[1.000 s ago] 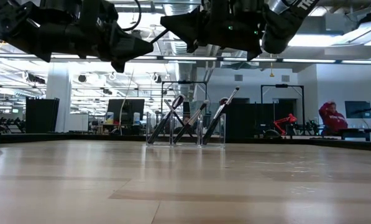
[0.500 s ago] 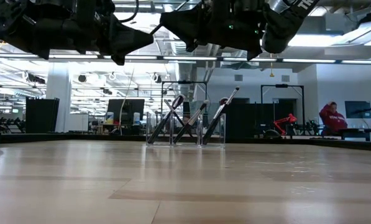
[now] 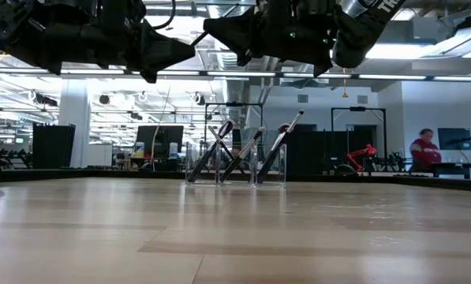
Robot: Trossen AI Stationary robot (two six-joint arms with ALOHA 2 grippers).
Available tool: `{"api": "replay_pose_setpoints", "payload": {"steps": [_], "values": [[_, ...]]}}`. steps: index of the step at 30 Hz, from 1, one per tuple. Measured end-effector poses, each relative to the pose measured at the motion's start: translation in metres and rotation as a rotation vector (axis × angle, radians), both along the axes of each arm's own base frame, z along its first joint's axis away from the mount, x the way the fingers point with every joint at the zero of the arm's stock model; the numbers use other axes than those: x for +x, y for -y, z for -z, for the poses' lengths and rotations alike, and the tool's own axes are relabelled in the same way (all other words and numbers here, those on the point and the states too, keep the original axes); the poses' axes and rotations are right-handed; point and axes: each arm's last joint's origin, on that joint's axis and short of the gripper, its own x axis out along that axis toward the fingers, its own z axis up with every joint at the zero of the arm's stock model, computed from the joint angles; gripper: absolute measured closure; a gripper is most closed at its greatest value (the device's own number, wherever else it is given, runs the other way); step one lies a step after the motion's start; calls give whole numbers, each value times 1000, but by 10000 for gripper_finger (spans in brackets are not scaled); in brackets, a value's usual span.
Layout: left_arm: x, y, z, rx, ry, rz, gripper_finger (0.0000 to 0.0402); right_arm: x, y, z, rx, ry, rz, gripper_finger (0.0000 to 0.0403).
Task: Put items in baskets/containers
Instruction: Put the eyeshadow brush into the transparent organizer
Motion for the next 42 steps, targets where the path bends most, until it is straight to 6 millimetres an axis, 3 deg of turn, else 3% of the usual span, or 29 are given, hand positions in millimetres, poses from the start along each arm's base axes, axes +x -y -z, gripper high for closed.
{"api": "replay_pose_setpoints", "payload": {"steps": [15, 26, 30, 38, 42], "values": [[0, -1, 1, -11, -9, -20, 326, -3, 2, -3, 56, -47, 84, 394], [-9, -9, 15, -10, -57, -231, 309, -43, 12, -22, -28, -423, 564, 394], [-9, -11, 15, -40, -49, -240, 309, -44, 24, -11, 41, -494, 666, 391], [-9, -12, 15, -43, -48, -244, 309, -32, 53, 40, 82, -638, 738, 392], [-9, -12, 15, -43, -48, -244, 309, -27, 58, 42, 125, -646, 671, 374]]}}
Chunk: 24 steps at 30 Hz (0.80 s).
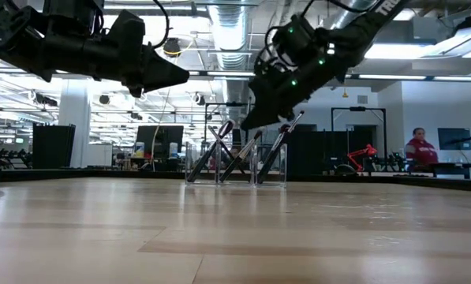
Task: Put items in baskets/containers
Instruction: Put the eyeshadow brush into the transparent organizer
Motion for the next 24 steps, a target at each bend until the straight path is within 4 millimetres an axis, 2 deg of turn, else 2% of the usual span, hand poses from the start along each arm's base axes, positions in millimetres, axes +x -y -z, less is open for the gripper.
{"api": "replay_pose_setpoints", "payload": {"steps": [3, 6, 15, 19, 24], "values": [[0, 0, 0, 0, 0, 0, 309, 4, 0, -10, 5, 25, -8, 373], [0, 0, 0, 0, 0, 0, 309, 6, -3, -18, -23, 17, -34, 392], [0, 0, 0, 0, 0, 0, 309, 3, -31, -43, -48, 34, -126, 394], [0, 0, 0, 0, 0, 0, 309, -2, -38, -43, -31, -12, -138, 389], [0, 0, 0, 0, 0, 0, 309, 2, -33, -34, -25, -33, -124, 390]]}}
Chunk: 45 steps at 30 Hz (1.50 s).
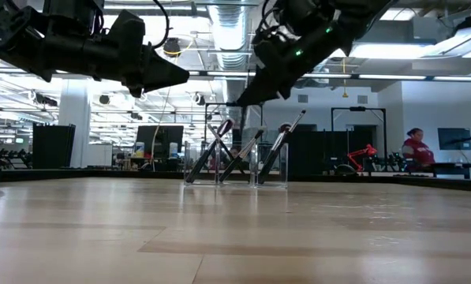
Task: Put items in baskets/containers
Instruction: Put the eyeshadow brush into the transparent organizer, then put the liner brush into the transparent organizer
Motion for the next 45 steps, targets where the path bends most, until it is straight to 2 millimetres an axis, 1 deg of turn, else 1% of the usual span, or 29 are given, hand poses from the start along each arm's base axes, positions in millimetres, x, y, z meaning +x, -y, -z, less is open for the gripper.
{"api": "replay_pose_setpoints", "payload": {"steps": [3, 5, 7, 12, 16, 18, 20, 23, 25, 27, 28, 31, 34, 37, 39, 41, 45], "values": [[0, 0, 0, -34, 11, 0, 309, 0, 4, 9, 8, -39, 11, 387], [0, 0, 0, -81, 28, -2, 309, 4, 5, 12, 8, -26, 8, 376], [0, 0, -1, -99, 43, -2, 309, 3, 6, 16, 24, -52, -4, 361], [-1, 1, -2, -133, 56, 3, 309, 0, 8, 17, 31, -71, 2, 329], [0, 3, -2, -211, 76, 42, 309, 2, 6, 10, 24, -43, -5, 314], [0, 5, -2, -246, 81, 76, 309, 5, 1, 6, 21, -35, -20, 309], [0, 8, -2, -249, 80, 92, 309, 10, -5, -1, 10, -10, -44, 305], [0, 12, -1, -210, 61, 116, 309, 16, -18, -10, 4, 16, -82, 302], [0, 15, 1, -164, 17, 193, 309, 20, -28, -17, -22, 32, -126, 301], [0, 19, 5, -166, -41, 350, 309, 22, -39, -20, -58, 35, -177, 301], [0, 23, 8, -183, -72, 457, 309, 23, -44, -21, -75, 35, -203, 301], [-5, 33, 17, -309, -183, 724, 309, 25, -57, -25, -133, 41, -272, 301], [-13, 44, 25, -453, -282, 887, 309, 25, -66, -25, -187, 32, -329, 301], [-23, 56, 35, -548, -368, 974, 309, 25, -70, -25, -198, 34, -348, 301], [-32, 62, 43, -580, -417, 1004, 309, 25, -72, -25, -198, 34, -351, 301], [-41, 68, 51, -588, -464, 1033, 309, 25, -72, -25, -190, 35, -346, 301], [-59, 79, 66, -569, -544, 1092, 310, 27, -73, -22, -118, 36, -307, 301]]}}
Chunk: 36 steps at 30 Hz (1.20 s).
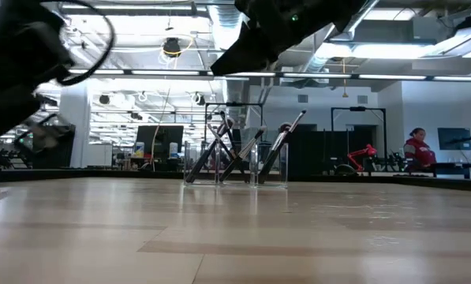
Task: Put items in baskets/containers
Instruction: Put the liner brush into the transparent organizer
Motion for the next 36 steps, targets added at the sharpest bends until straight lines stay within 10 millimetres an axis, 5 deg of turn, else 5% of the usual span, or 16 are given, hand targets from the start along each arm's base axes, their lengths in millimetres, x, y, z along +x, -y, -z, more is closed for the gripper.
{"api": "replay_pose_setpoints", "payload": {"steps": [7, 15, 36], "values": [[-27, 14, 19, 151, 50, 128, 324, 1, -8, 4, 131, -11, 56, 300], [-34, 23, 24, 391, 243, 188, 325, 6, -19, -7, 139, 108, 21, 300], [-44, 27, 36, 519, 135, 155, 325, 9, -26, -17, 148, 221, -5, 301]]}}
